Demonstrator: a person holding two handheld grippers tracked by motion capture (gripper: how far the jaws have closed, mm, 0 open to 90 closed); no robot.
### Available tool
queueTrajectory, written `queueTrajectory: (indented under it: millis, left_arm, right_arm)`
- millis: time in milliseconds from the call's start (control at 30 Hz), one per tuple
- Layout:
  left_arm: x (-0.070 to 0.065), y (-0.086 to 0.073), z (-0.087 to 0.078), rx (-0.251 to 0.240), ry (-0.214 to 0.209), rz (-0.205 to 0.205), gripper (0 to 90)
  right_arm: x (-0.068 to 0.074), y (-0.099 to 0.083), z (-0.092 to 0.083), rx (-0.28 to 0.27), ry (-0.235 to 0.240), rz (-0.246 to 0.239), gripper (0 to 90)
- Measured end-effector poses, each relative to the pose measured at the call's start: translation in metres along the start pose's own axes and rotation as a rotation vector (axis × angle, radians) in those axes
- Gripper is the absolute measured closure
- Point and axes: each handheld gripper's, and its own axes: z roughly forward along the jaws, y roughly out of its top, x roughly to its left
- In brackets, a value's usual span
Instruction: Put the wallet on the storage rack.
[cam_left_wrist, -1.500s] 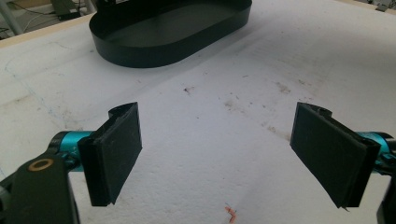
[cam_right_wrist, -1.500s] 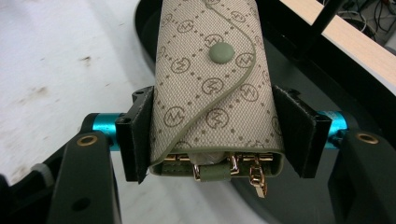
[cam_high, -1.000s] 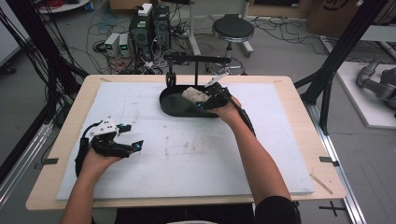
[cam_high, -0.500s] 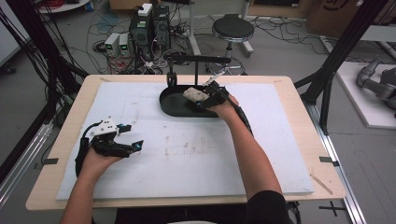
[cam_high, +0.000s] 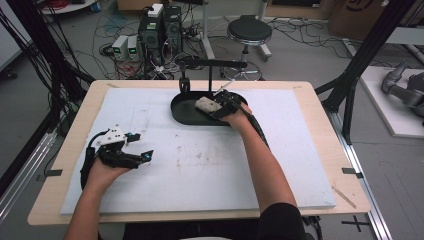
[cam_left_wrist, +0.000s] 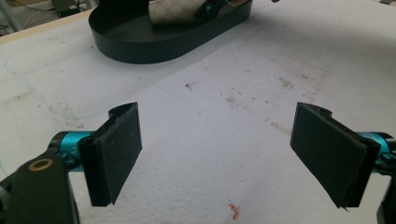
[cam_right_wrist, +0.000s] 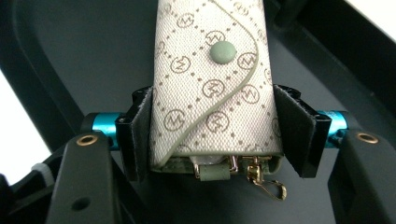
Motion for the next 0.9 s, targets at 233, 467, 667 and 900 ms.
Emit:
queueTrajectory:
  millis: [233,467,667,900]
  left_arm:
    - [0.0,0.0,0.0,0.002,0.0,-0.001,16.6]
    - [0.001,-0.001,0.0,0.007,0.004,-0.002,16.6]
    - [0.001,-0.001,0.001,0.009,0.003,-0.004,16.6]
    - [0.001,-0.001,0.001,0.012,0.004,-0.005,16.6]
  right_arm:
    - [-0.002,-0.002,0.001,0.011,0.004,0.015,35.8]
    - [-0.006,-0.004,-0.001,0.019,0.019,0.049,30.6]
    - [-0.007,-0.002,-0.013,-0.016,0.007,0.068,22.2]
    - [-0.003,0.001,-0.029,-0.017,0.036,0.068,21.4]
